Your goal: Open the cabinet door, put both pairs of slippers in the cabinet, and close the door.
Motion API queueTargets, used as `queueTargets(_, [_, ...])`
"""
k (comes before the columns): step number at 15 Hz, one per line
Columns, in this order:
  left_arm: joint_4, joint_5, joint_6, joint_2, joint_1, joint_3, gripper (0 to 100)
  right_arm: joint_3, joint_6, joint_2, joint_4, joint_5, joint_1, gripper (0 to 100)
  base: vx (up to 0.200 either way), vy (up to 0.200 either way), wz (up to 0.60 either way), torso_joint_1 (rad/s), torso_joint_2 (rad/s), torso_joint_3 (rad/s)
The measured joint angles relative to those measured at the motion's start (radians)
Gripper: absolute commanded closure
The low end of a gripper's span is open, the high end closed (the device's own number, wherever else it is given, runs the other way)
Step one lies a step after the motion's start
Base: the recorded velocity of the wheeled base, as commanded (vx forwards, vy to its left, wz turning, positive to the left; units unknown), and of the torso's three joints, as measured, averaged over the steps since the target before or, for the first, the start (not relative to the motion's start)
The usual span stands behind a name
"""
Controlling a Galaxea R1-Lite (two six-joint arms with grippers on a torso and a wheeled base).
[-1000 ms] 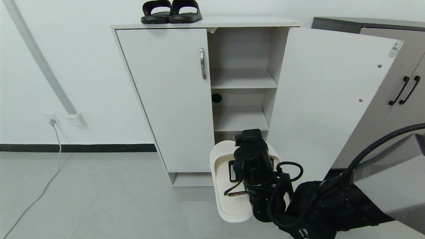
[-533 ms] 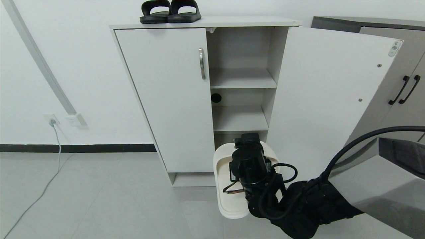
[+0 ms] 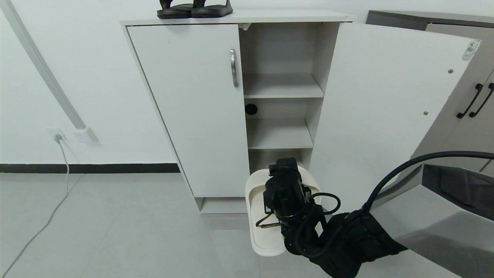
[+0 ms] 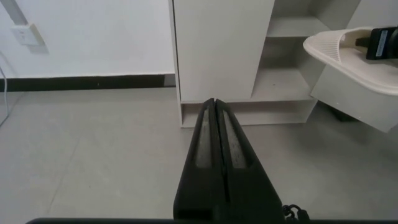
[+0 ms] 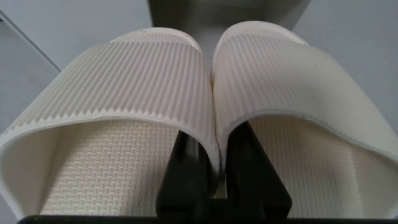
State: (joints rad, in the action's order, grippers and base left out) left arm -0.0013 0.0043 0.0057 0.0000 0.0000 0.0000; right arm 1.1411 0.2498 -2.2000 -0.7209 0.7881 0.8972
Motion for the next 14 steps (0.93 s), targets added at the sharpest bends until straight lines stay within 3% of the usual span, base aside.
queueTargets(6, [0.000,0.001,0.000,0.000,0.000,0.000,100,0.023,-0.033,-0.037,-0.054,0.000,-0.020,100,0.000,0.000,0.00,0.005,0.00,-0.195])
queueTargets(11, [0.000,0.005,0.002,0.000,0.000,0.000,100,-0.028,-0.249,-0.042,-0.389,0.015,-0.030,100,0.000,0.000,0.00,0.001,0.00,-0.201])
queueTargets(14, [0.000,0.005,0.002,0.000,0.000,0.000,100,-0.041,-0.278,-0.042,-0.432,0.024,-0.049,100,0.000,0.000,0.00,0.000,0.00,-0.114])
